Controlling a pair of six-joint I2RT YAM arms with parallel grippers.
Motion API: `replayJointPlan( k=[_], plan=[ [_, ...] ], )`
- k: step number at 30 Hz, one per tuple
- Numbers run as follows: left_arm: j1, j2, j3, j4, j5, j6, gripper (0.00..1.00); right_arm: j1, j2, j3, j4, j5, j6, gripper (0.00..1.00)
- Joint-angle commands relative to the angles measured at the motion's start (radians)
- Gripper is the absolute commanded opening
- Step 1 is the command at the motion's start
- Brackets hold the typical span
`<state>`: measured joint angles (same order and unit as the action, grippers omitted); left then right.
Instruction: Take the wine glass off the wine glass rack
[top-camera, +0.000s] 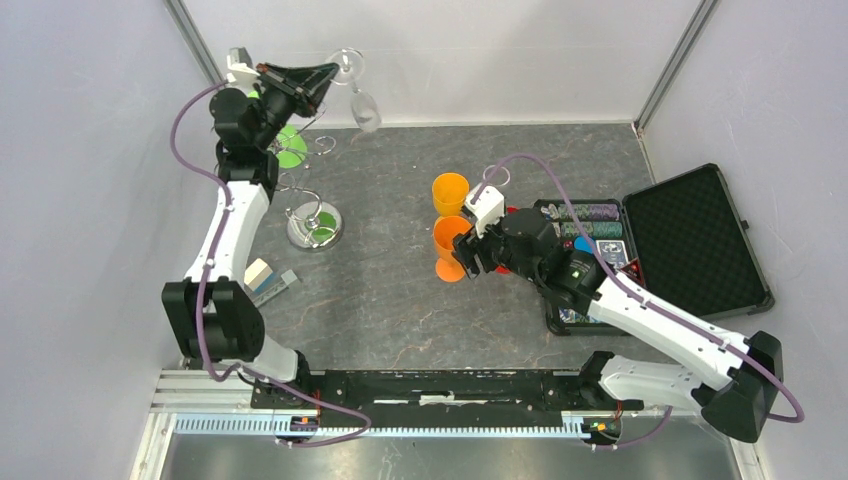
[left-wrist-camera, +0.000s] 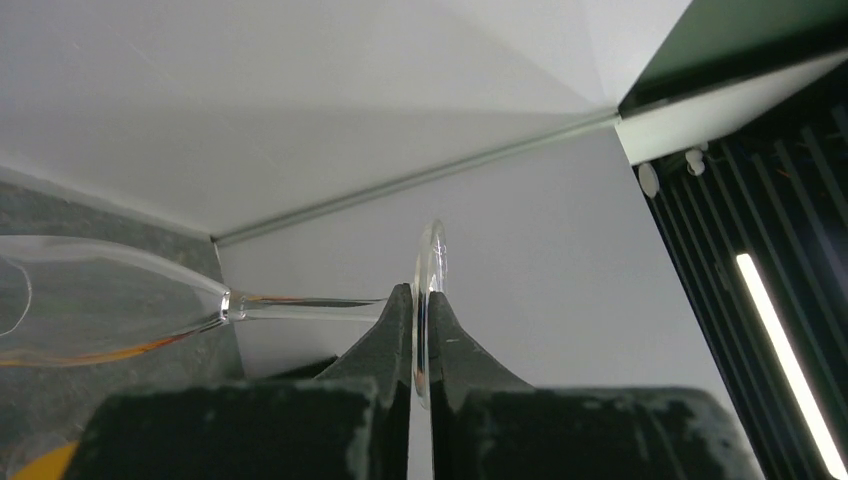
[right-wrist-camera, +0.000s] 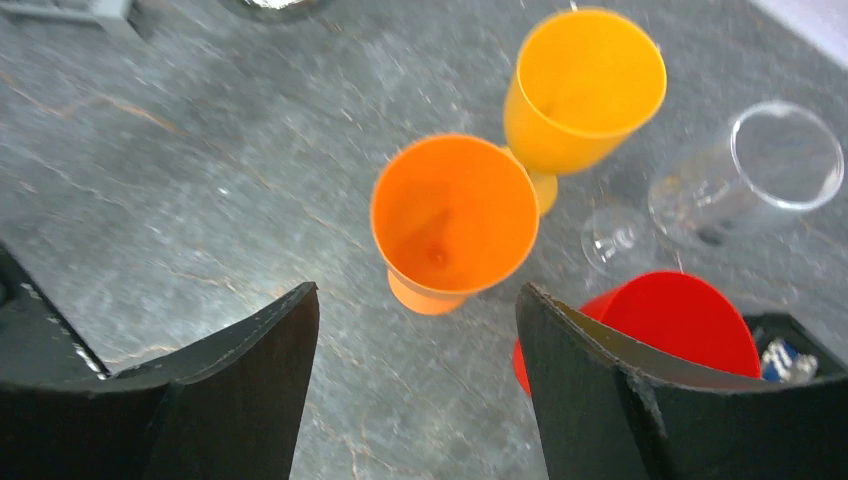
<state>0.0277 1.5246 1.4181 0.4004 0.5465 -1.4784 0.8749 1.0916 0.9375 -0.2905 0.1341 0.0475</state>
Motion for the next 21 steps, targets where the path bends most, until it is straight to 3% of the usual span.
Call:
replayJointPlan(
  k=[1,7,14,21],
  plan=[
    [-0.097,-0.132,-0.051,0.068,0.104,-0.034,0.02,-0.002,-0.075,-0.029,0.207,-0.124,-0.008,0.78],
    [-0.158,-0.283,-0.149,0.000,0.174,0.012,0.02,-0.001,-0.121,-0.083,0.501,-0.229,0.009,0.81],
    [-0.160,-0.508,-0.235,-0.293,0.224,0.193,0.02,-0.002,-0.127,-0.130,0.845,-0.362,0.025,0.84],
    [-0.160,-0.618,-0.288,-0.334,0.357,0.190,0.02,0.001,0.001,-0.038,0.980,-0.520,0.043,0.85]
  ],
)
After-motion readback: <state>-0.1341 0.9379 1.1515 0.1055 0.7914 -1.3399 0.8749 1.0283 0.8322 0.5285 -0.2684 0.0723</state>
